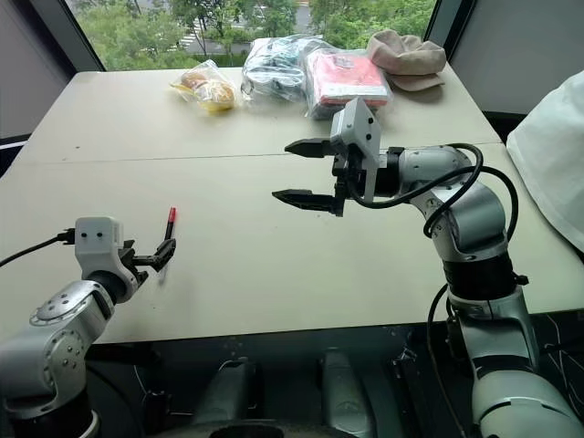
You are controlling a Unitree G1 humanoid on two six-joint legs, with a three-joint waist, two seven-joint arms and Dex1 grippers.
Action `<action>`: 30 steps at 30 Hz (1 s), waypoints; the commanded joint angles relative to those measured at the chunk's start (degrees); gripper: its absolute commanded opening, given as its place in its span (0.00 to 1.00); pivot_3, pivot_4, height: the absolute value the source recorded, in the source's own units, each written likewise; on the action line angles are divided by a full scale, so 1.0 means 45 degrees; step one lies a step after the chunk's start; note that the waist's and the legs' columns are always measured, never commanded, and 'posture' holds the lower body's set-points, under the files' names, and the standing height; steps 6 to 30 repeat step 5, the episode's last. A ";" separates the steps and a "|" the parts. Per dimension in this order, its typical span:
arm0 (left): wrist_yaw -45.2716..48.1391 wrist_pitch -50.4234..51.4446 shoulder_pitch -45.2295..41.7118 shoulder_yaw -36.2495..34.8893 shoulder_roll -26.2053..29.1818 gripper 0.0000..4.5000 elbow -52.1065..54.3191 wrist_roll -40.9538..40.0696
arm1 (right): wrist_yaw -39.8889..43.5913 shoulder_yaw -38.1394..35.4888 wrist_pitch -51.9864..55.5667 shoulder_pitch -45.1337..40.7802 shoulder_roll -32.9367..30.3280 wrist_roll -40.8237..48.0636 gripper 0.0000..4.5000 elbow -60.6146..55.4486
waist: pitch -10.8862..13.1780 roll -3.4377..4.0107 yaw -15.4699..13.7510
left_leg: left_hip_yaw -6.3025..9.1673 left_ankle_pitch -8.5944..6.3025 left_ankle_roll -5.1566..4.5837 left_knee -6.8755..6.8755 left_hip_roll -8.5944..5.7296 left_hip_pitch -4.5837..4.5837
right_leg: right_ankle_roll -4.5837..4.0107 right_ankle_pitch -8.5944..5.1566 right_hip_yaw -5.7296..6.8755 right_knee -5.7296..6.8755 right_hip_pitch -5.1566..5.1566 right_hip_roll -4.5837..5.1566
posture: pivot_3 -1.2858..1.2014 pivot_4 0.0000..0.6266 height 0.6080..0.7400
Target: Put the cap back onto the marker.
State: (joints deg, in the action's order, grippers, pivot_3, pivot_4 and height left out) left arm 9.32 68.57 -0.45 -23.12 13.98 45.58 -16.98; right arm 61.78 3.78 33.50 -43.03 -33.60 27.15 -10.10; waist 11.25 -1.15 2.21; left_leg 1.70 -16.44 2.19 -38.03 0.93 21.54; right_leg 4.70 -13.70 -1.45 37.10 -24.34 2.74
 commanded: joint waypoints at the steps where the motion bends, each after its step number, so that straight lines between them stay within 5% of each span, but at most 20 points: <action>1: -0.0376 0.0360 0.0290 -0.0034 -0.0303 0.98 0.1607 -0.0150 | 0.0205 -0.0072 -0.0294 -0.0417 -0.0107 0.0081 0.92 0.0083 | 0.0000 0.0000 0.0010 | -0.0001 0.0000 0.0000 0.0000 0.0000 0.0000 | 0.0000 0.0000 -0.0001 0.0000 0.0000 0.0000 | 0.52 0.24 1.00; 30: -0.0773 0.0875 0.0468 -0.0040 -0.0688 0.98 0.2544 -0.0126 | 0.0492 0.0084 -0.0619 -0.0607 -0.0038 -0.0019 0.92 0.0595 | 0.0000 0.0000 0.0002 | 0.0002 0.0000 0.0000 -0.0001 0.0000 -0.0001 | -0.0001 -0.0001 0.0000 0.0002 0.0000 -0.0007 | 0.52 0.24 1.00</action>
